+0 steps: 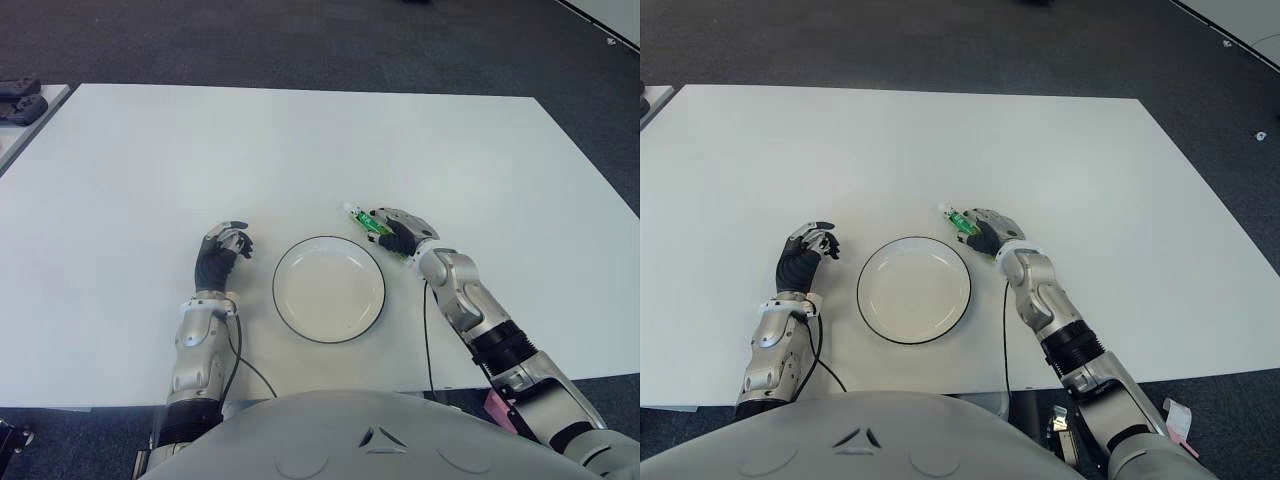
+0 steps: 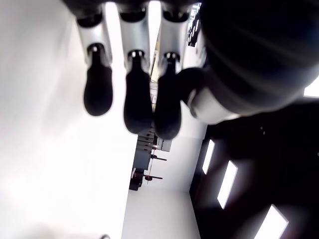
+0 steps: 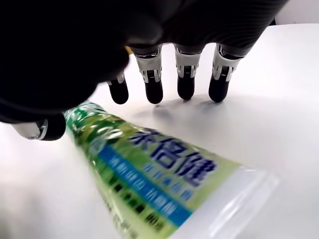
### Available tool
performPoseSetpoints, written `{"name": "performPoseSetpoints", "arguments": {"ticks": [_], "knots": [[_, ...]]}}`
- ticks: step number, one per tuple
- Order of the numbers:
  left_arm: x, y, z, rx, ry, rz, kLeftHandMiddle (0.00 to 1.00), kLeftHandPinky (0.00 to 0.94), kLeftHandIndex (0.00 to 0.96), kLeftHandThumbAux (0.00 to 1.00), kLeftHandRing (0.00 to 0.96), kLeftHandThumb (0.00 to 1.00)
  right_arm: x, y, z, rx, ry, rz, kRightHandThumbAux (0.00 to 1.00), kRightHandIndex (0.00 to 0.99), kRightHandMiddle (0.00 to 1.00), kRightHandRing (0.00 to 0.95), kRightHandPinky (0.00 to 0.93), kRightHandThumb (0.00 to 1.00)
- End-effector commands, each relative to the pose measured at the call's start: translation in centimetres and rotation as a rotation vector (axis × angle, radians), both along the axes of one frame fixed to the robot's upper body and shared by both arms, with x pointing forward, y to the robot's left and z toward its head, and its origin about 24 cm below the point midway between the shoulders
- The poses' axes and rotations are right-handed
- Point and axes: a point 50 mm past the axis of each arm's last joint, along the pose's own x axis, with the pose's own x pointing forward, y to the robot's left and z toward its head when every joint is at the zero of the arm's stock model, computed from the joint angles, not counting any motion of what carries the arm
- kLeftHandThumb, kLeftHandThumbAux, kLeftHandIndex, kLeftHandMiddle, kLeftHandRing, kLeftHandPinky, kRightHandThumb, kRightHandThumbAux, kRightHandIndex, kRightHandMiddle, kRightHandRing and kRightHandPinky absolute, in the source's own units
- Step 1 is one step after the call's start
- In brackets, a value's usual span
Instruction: Put the toothpaste on the table into the plate.
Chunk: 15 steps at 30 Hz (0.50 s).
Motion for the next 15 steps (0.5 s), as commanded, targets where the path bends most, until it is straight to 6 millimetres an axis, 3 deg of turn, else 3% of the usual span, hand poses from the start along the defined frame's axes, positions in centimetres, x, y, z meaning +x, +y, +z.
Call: {"name": "performPoseSetpoints", "arguments": {"ticks": [1, 15], "knots": [[-1.7, -0.1, -2.2, -0.010, 0.139, -0.002, 0.649, 0.630, 0.434, 0.718, 0.640, 0.707, -0.6, 0.4, -0.4, -0.018, -0.014, -0.001, 0.216, 0.000, 0.000, 0.000, 0.000, 0.552], [-1.9, 0.1, -2.2, -0.029, 0.143, 0.016, 0.641, 0.621, 0.434, 0.717, 0.633, 0.707, -1.2, 1.1, -3.5, -0.109, 0.038, -0.030, 0.197, 0.000, 0.000, 0.000, 0.000, 0.547]]}}
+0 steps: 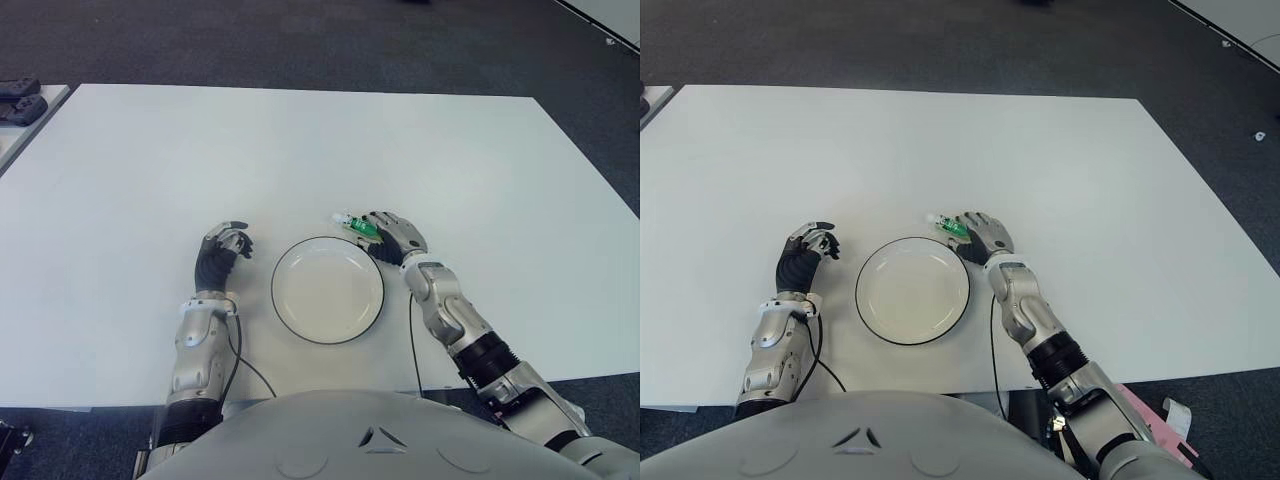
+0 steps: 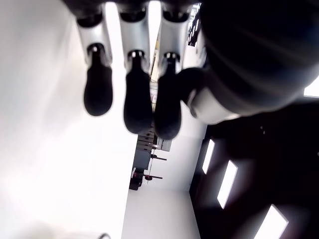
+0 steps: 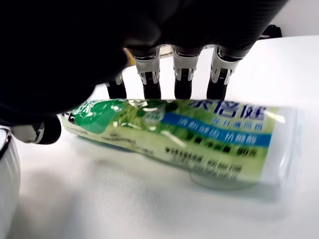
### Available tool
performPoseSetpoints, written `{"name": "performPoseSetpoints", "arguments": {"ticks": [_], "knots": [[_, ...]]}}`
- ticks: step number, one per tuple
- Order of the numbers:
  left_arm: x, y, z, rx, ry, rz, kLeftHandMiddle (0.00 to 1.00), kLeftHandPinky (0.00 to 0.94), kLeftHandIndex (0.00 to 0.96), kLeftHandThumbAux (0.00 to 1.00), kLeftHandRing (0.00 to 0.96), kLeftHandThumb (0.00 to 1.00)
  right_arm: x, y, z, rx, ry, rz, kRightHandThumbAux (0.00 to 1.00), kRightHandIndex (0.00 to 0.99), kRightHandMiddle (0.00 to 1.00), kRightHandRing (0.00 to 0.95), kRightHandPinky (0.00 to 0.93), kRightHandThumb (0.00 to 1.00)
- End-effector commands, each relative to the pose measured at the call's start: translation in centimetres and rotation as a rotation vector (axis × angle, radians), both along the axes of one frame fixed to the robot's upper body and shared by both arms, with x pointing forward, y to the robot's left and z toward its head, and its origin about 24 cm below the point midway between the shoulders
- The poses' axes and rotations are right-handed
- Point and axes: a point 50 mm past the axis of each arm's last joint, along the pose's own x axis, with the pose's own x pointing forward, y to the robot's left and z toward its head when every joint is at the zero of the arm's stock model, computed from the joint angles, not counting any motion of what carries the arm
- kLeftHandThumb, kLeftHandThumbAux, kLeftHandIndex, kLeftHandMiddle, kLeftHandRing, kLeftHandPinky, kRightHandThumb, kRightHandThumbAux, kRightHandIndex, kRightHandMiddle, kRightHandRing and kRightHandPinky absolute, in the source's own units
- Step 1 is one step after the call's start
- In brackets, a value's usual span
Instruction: Put the toothpaste on the table into the plate.
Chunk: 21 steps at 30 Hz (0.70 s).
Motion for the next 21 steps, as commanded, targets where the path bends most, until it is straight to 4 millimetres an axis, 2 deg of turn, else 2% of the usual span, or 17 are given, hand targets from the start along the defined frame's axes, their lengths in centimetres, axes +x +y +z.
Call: {"name": "performPoseSetpoints", "arguments": {"ticks": [1, 17, 21], "knots": [[-1.9, 0.1, -2.2, -0.027, 0.141, 0.015, 0.639, 0.620, 0.434, 0.717, 0.631, 0.707, -0.3, -0.1, -1.9, -0.047, 0.090, -0.036, 0.200, 0.000, 0.000, 0.000, 0.000, 0.548], [-2.4, 0.3, -2.3, -0.025, 0.136, 0.000, 0.639, 0.624, 0.433, 0.718, 0.634, 0.706, 0.6, -0.2, -4.0, -0.202, 0.089, -0.115, 0.265, 0.000, 0.000, 0.000, 0.000, 0.558], [-2.4, 0.3, -2.3, -0.022, 0.137, -0.001, 0.639, 0.622, 0.433, 0.719, 0.634, 0.706, 1.1, -0.8, -5.3, -0.258, 0.082, -0.108, 0.288, 0.000, 0.000, 0.000, 0.000, 0.561]]}}
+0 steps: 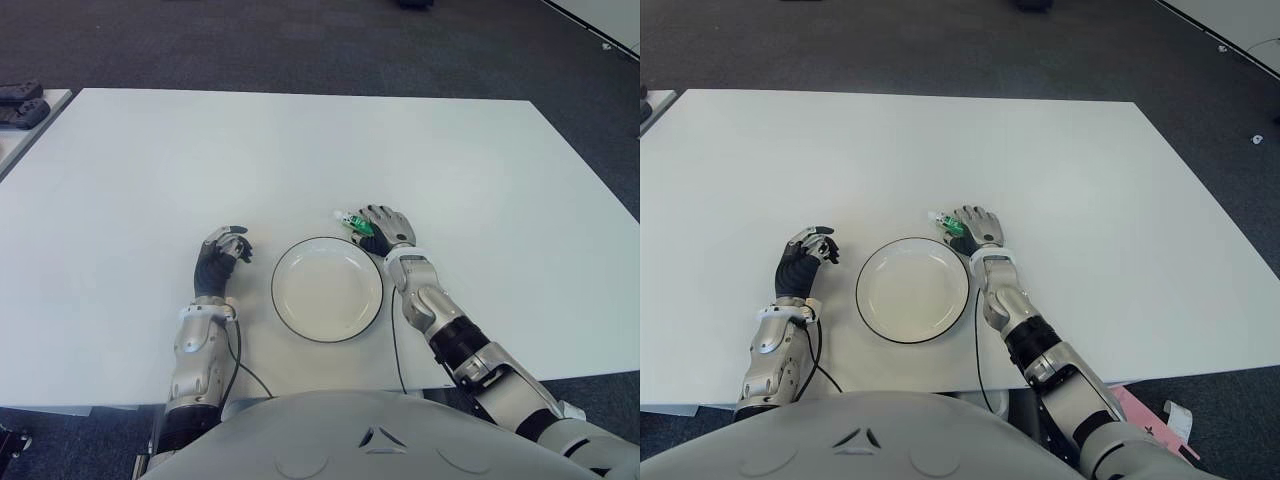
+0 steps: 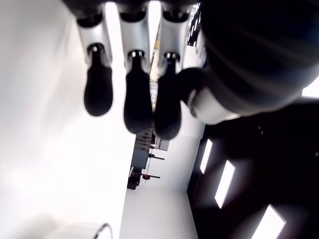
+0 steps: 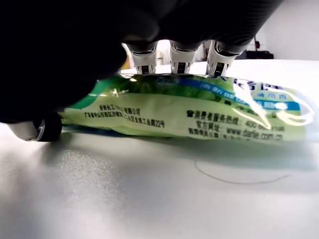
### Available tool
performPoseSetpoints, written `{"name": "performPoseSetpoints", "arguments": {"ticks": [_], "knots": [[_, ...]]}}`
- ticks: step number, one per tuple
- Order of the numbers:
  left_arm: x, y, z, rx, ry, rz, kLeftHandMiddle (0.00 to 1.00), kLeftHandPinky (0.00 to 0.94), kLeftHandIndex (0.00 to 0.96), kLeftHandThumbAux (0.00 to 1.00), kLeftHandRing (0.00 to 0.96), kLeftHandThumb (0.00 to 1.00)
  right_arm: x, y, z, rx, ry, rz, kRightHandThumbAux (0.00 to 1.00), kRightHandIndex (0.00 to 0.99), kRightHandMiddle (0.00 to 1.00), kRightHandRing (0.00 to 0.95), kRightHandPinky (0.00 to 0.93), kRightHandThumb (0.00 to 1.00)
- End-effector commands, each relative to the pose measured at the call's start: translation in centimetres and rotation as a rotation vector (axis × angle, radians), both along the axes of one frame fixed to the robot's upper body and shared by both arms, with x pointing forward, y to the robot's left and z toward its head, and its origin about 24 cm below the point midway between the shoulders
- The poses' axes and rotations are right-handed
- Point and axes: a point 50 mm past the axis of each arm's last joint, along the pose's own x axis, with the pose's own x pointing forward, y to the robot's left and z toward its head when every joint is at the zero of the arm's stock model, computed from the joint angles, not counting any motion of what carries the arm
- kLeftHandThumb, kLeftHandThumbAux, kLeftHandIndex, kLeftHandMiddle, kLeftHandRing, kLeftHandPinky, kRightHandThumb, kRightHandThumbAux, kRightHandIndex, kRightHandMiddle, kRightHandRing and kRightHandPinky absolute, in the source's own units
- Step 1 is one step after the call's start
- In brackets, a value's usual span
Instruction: Put the toothpaste on the table into the plate.
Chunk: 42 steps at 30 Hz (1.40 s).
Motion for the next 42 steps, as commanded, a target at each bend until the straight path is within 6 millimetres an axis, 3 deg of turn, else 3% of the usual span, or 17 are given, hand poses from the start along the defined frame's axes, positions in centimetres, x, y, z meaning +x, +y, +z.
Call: {"name": "performPoseSetpoints", "arguments": {"ticks": [1, 11, 26, 32, 42], "knots": [[-1.8, 0.0, -2.1, -0.024, 0.135, -0.004, 0.640, 0.622, 0.433, 0.719, 0.634, 0.706, -0.9, -2.3, -4.2, -0.133, 0.138, -0.052, 0.293, 0.000, 0.000, 0.000, 0.000, 0.561], [-2.0, 0.2, -2.1, -0.016, 0.136, -0.002, 0.638, 0.620, 0.433, 0.719, 0.632, 0.705, 0.1, -3.7, -4.9, -0.184, 0.069, -0.049, 0.397, 0.000, 0.000, 0.000, 0.000, 0.554], [-2.3, 0.4, -2.3, -0.033, 0.137, 0.016, 0.634, 0.614, 0.433, 0.719, 0.629, 0.705, 0.1, -5.5, -5.5, -0.225, 0.001, 0.016, 0.537, 0.005, 0.000, 0.000, 0.006, 0.571], [-2.3, 0.4, -2.4, -0.030, 0.141, 0.024, 0.633, 0.610, 0.433, 0.719, 0.626, 0.706, -0.3, -6.1, -5.8, -0.240, 0.015, 0.072, 0.554, 0.031, 0.026, 0.004, 0.077, 0.635], [-2.5, 0.5, -2.4, -0.064, 0.161, 0.085, 0.606, 0.565, 0.434, 0.717, 0.588, 0.708, -0.8, -6.9, -6.2, -0.230, 0.035, 0.122, 0.566, 0.105, 0.175, 0.199, 0.315, 0.728]]}}
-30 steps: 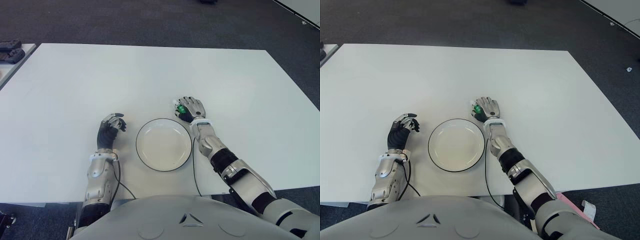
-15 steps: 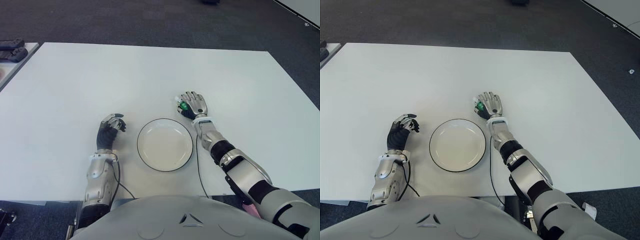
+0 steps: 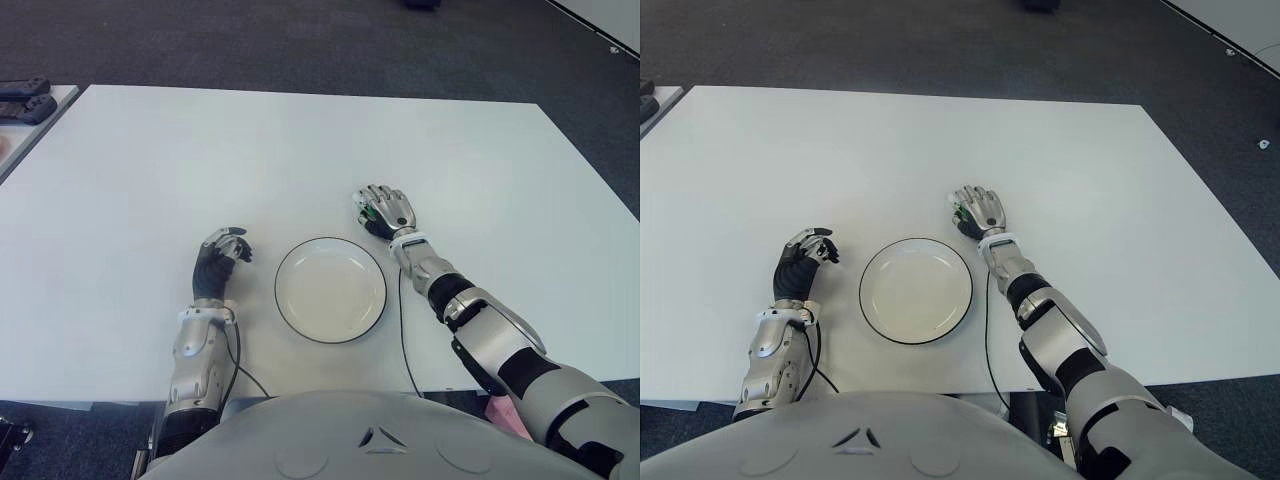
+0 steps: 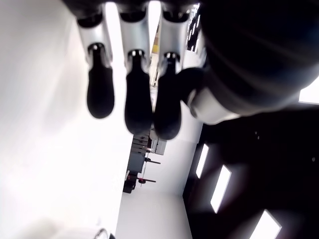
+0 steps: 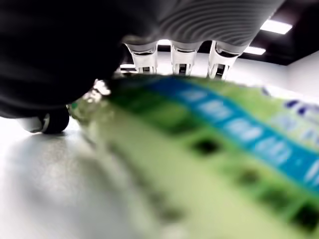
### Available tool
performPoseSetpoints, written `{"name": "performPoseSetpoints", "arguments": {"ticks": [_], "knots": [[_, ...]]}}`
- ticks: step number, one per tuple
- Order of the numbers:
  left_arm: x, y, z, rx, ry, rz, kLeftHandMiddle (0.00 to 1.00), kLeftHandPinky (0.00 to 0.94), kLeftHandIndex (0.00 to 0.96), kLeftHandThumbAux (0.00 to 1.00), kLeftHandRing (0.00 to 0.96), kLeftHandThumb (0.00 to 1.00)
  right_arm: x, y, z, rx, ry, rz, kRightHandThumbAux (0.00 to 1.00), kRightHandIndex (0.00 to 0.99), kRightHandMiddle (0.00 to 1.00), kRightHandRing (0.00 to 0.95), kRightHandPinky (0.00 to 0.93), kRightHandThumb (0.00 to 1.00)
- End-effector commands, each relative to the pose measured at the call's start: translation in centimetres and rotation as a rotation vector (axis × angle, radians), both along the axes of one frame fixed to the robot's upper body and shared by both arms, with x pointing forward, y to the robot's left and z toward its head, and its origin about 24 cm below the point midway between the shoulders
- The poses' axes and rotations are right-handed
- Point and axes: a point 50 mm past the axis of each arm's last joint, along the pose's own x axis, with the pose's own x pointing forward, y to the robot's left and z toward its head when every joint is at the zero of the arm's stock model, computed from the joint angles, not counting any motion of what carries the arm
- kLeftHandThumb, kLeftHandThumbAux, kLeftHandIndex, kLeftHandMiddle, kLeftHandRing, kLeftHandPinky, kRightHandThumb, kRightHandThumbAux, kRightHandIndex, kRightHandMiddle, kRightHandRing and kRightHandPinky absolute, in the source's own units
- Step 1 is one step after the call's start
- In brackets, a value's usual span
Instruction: Put the toothpaste on the table into the plate.
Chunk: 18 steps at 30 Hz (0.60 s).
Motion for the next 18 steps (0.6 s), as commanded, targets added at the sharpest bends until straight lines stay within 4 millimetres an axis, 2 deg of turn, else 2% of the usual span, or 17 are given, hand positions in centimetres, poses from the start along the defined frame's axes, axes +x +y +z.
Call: {"name": "performPoseSetpoints", "arguments": {"ticks": [1, 3, 6, 9, 11, 14, 15, 18], "knots": [[-2.06, 0.25, -2.46, -0.050, 0.166, 0.064, 0.602, 0.563, 0.434, 0.717, 0.584, 0.708, -4.01, -3.83, -4.12, -0.103, 0.215, -0.074, 0.566, 0.122, 0.199, 0.242, 0.358, 0.747], [-2.06, 0.25, -2.47, -0.053, 0.163, 0.069, 0.597, 0.563, 0.434, 0.717, 0.579, 0.708, -3.99, -3.80, -4.10, -0.083, 0.213, -0.082, 0.565, 0.158, 0.237, 0.304, 0.416, 0.781], [-2.01, 0.26, -2.45, -0.051, 0.156, 0.068, 0.595, 0.565, 0.434, 0.717, 0.577, 0.709, -3.90, -3.69, -4.03, -0.056, 0.210, -0.094, 0.561, 0.197, 0.269, 0.349, 0.455, 0.815], [-1.95, 0.24, -2.42, -0.046, 0.150, 0.062, 0.596, 0.576, 0.434, 0.716, 0.580, 0.709, -3.81, -3.54, -3.95, -0.026, 0.206, -0.107, 0.550, 0.289, 0.318, 0.398, 0.489, 0.849], [-1.92, 0.22, -2.41, -0.041, 0.150, 0.059, 0.602, 0.584, 0.434, 0.716, 0.586, 0.709, -3.75, -3.45, -3.86, 0.006, 0.201, -0.120, 0.642, 0.369, 0.361, 0.436, 0.506, 0.782], [-1.85, 0.18, -2.37, -0.033, 0.141, 0.053, 0.608, 0.593, 0.434, 0.716, 0.593, 0.709, -3.68, -3.42, -3.77, 0.060, 0.199, -0.149, 0.683, 0.409, 0.404, 0.466, 0.510, 0.753], [-1.83, 0.17, -2.35, -0.032, 0.137, 0.052, 0.611, 0.599, 0.434, 0.716, 0.596, 0.709, -3.67, -3.42, -3.76, 0.071, 0.199, -0.156, 0.675, 0.430, 0.405, 0.473, 0.507, 0.824], [-1.78, 0.15, -2.34, -0.028, 0.146, 0.051, 0.618, 0.605, 0.434, 0.716, 0.604, 0.708, -3.56, -3.35, -3.70, 0.107, 0.209, -0.181, 0.667, 0.462, 0.404, 0.473, 0.495, 0.899]]}}
